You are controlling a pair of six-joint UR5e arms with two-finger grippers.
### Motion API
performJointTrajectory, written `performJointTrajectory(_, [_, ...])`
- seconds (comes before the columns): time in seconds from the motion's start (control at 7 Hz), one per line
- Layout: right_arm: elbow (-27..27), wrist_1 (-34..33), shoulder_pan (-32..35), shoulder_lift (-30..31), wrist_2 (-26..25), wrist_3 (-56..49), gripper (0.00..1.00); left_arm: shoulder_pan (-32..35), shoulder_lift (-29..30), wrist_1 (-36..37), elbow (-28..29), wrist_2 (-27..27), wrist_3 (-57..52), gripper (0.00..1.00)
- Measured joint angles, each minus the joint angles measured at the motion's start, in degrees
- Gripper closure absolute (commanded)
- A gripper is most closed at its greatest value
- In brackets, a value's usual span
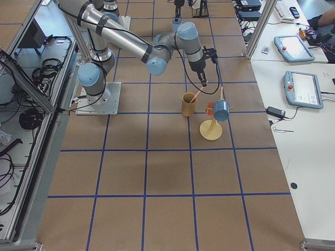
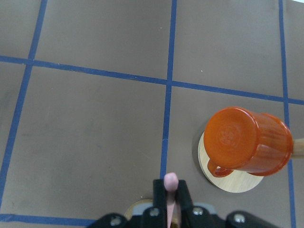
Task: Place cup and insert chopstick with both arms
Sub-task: 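Close the left gripper on the blue cup rim while the right lifts the chopstick, then carry the blue cup toward the table center while the right gripper brings the chopstick over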
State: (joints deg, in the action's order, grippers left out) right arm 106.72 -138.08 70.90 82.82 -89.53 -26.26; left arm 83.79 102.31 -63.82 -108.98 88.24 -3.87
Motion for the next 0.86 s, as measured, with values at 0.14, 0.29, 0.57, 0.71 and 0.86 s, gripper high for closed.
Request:
performJointTrajectory(0.14, [-1.5,1.6,0.0,0.3,-0.6,0.0,0.92,1.9,0.1,-0.1,2.0,-1.8,5.1,1.0])
performJointTrajectory(0.29, [-3.5,4.7,0.1,0.8,-1.0,0.3,0.93,5.0,0.6,-0.2,4.2,-2.6,11.8,1.0])
performJointTrajectory(0.57, [-7.8,11.3,0.4,1.5,-1.1,3.1,0.93,13.2,4.1,0.8,10.2,-3.3,28.2,1.0])
performJointTrajectory(0.71, [-10.2,14.6,0.4,1.6,-1.1,3.7,0.95,16.8,7.1,2.5,13.4,-3.7,35.2,1.0])
performJointTrajectory(0.86, [-13.5,19.0,0.5,1.5,-1.0,4.2,0.96,19.8,10.4,3.8,16.6,-4.2,40.6,1.0])
